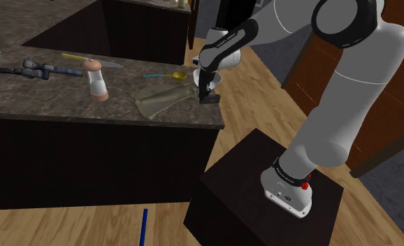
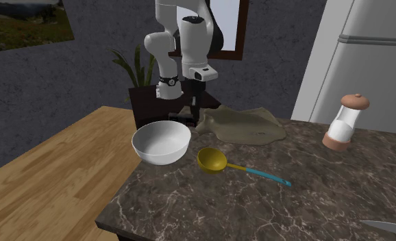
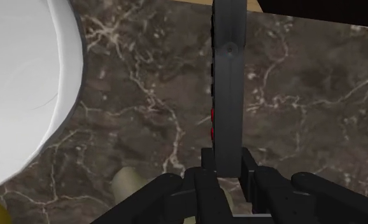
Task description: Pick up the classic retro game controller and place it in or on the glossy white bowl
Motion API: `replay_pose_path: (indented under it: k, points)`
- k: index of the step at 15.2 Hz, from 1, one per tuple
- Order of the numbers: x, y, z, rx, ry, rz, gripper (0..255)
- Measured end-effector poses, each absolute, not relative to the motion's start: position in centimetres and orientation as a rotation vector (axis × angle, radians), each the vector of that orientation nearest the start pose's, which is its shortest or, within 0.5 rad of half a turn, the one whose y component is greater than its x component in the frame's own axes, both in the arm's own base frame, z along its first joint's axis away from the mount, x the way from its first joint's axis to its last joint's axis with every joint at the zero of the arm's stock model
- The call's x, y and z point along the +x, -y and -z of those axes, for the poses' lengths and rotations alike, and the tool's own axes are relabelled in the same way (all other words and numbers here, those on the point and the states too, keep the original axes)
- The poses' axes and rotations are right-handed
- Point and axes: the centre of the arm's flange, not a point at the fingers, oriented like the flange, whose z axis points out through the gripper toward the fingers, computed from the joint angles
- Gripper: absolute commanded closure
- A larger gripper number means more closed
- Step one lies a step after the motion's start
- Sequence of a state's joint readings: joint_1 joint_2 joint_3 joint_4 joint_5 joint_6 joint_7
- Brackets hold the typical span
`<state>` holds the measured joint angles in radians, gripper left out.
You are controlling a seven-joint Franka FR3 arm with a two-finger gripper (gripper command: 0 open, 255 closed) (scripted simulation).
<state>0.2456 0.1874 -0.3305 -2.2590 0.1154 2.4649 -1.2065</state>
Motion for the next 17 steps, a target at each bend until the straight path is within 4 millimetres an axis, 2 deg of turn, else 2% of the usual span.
replay_pose_path:
  k: [4, 10, 11, 13, 17]
  points:
    - [53.8, 4.6, -28.5, -2.733, 1.563, 0.049, 255]
    - [53.6, 4.4, -31.1, -2.732, 1.564, 0.047, 255]
    - [53.6, 4.4, -31.1, -2.732, 1.564, 0.048, 0]
    - [53.5, 4.9, -30.8, -2.734, 1.56, 0.043, 0]
    - [52.2, 8.7, -29.6, -2.749, 1.528, 0.014, 0]
